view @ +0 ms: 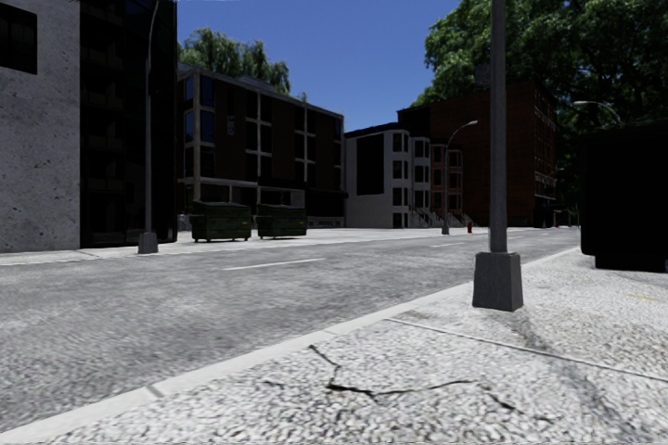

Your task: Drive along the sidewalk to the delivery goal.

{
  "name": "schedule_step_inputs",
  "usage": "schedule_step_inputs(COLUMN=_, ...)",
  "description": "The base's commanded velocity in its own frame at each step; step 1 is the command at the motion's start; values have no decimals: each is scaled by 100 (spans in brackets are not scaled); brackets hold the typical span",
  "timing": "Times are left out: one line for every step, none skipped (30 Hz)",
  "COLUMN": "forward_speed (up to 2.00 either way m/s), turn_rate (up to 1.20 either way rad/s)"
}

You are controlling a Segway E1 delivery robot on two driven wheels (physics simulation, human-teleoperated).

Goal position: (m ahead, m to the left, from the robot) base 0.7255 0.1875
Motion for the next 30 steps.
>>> schedule_step_inputs(forward_speed=97, turn_rate=40)
schedule_step_inputs(forward_speed=96, turn_rate=40)
schedule_step_inputs(forward_speed=95, turn_rate=40)
schedule_step_inputs(forward_speed=94, turn_rate=40)
schedule_step_inputs(forward_speed=94, turn_rate=40)
schedule_step_inputs(forward_speed=93, turn_rate=40)
schedule_step_inputs(forward_speed=92, turn_rate=41)
schedule_step_inputs(forward_speed=92, turn_rate=42)
schedule_step_inputs(forward_speed=92, turn_rate=44)
schedule_step_inputs(forward_speed=92, turn_rate=44)
schedule_step_inputs(forward_speed=92, turn_rate=44)
schedule_step_inputs(forward_speed=92, turn_rate=44)
schedule_step_inputs(forward_speed=92, turn_rate=44)
schedule_step_inputs(forward_speed=92, turn_rate=44)
schedule_step_inputs(forward_speed=92, turn_rate=44)
schedule_step_inputs(forward_speed=92, turn_rate=44)
schedule_step_inputs(forward_speed=92, turn_rate=39)
schedule_step_inputs(forward_speed=92, turn_rate=0)
schedule_step_inputs(forward_speed=92, turn_rate=0)
schedule_step_inputs(forward_speed=85, turn_rate=0)
schedule_step_inputs(forward_speed=73, turn_rate=0)
schedule_step_inputs(forward_speed=55, turn_rate=0)
schedule_step_inputs(forward_speed=35, turn_rate=0)
schedule_step_inputs(forward_speed=35, turn_rate=0)
schedule_step_inputs(forward_speed=10, turn_rate=0)
schedule_step_inputs(forward_speed=0, turn_rate=0)
schedule_step_inputs(forward_speed=0, turn_rate=0)
schedule_step_inputs(forward_speed=0, turn_rate=0)
schedule_step_inputs(forward_speed=0, turn_rate=0)
schedule_step_inputs(forward_speed=0, turn_rate=0)
